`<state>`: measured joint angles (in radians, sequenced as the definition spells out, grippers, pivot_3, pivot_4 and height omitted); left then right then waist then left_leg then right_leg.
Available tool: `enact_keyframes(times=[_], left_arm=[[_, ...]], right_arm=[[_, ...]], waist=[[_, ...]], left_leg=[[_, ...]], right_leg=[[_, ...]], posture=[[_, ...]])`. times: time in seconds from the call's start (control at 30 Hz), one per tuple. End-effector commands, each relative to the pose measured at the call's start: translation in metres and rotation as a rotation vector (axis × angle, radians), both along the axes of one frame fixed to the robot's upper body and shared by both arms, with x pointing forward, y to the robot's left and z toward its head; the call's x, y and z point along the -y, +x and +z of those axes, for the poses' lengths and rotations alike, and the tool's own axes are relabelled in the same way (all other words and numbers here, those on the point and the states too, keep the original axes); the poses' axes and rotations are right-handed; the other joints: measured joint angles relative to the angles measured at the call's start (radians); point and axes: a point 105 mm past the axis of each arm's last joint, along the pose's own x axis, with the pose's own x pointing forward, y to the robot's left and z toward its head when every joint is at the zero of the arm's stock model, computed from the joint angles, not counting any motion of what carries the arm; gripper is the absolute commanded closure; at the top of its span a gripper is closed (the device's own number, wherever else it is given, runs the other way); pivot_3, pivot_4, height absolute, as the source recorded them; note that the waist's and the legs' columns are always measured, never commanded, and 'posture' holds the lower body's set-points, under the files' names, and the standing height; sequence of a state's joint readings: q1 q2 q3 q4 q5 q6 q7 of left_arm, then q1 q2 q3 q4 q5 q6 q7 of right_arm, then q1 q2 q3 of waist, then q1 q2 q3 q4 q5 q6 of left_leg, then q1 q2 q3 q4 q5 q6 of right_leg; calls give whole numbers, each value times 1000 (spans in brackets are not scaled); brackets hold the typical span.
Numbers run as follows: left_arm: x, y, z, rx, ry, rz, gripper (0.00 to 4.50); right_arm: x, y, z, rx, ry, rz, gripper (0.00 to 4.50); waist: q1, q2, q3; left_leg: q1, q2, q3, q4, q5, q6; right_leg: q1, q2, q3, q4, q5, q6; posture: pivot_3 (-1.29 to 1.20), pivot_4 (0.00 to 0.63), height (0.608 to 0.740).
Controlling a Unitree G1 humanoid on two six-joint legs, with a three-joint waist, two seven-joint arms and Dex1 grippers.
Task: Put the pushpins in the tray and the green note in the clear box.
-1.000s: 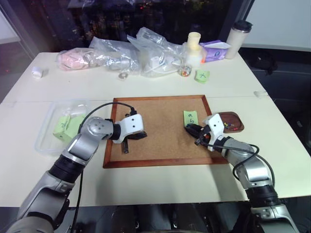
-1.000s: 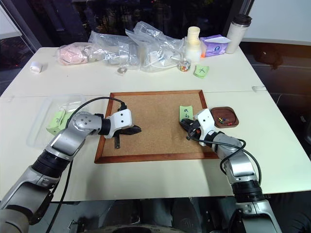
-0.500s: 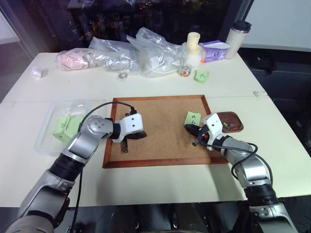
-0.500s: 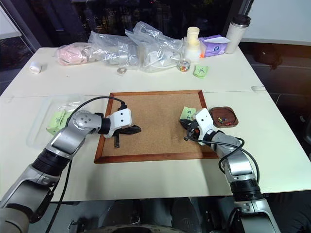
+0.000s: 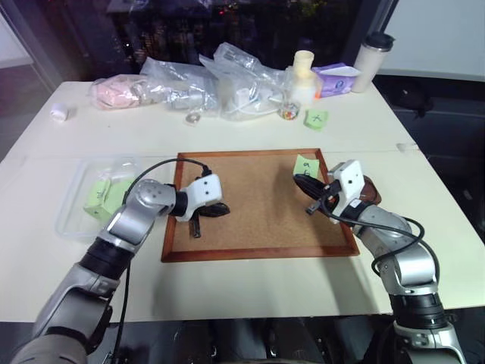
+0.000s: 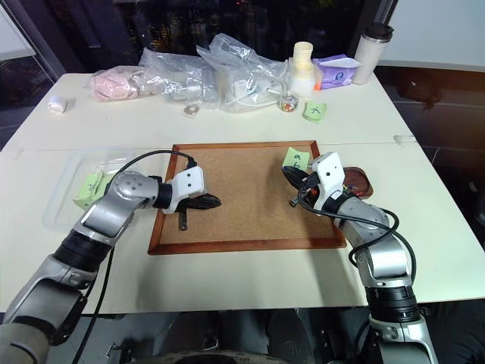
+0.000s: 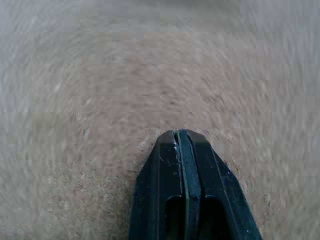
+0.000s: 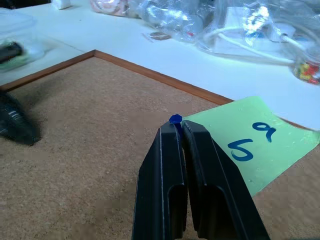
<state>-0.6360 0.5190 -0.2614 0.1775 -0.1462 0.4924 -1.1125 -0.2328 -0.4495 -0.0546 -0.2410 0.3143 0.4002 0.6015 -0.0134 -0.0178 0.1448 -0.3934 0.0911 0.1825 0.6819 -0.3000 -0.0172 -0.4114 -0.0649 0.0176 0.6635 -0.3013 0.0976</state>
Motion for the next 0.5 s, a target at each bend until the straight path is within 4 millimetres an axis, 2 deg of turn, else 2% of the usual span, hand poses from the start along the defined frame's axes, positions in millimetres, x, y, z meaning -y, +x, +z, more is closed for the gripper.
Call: enact_keyframes(times=[0.03,0.1,0.2,0.3,0.37,0.5], left_arm=[[-9,31,72,69,-221,103,3830],[-11,39,95,51,-301,106,3143],[-4,49,120,13,-421,105,1618],[22,50,138,-101,-559,41,159],[39,53,140,-223,-639,45,67],[66,62,122,-549,-759,133,67]], right_arm=[[-3,-5,20,67,-15,27,4500],[-3,-6,24,78,-29,40,4500],[-3,-8,30,93,-44,51,4500],[-6,-10,38,115,-66,71,4500],[-9,-12,41,123,-74,83,4500],[-14,-16,46,137,-86,101,4500]], waist=[[3,-5,4],[1,-6,5],[0,-6,5],[2,-6,6],[2,-7,6],[-1,-8,7]], left_leg=[[-2,0,0,1,0,0],[-9,0,-2,2,1,-1],[-15,-2,-2,2,0,0],[-15,-2,-2,0,0,0],[-15,-2,-2,1,1,-1],[-15,-2,-3,2,1,-1]], right_leg=[[-1,0,0,0,0,0],[-7,0,-2,0,0,0],[-13,0,-2,0,1,2],[-14,0,-2,-1,1,2],[-14,0,-3,-1,1,2],[-14,-1,-2,0,1,3]], posture=[[0,150,734],[0,150,734],[0,150,734],[0,150,734],[0,150,734],[0,150,734]])
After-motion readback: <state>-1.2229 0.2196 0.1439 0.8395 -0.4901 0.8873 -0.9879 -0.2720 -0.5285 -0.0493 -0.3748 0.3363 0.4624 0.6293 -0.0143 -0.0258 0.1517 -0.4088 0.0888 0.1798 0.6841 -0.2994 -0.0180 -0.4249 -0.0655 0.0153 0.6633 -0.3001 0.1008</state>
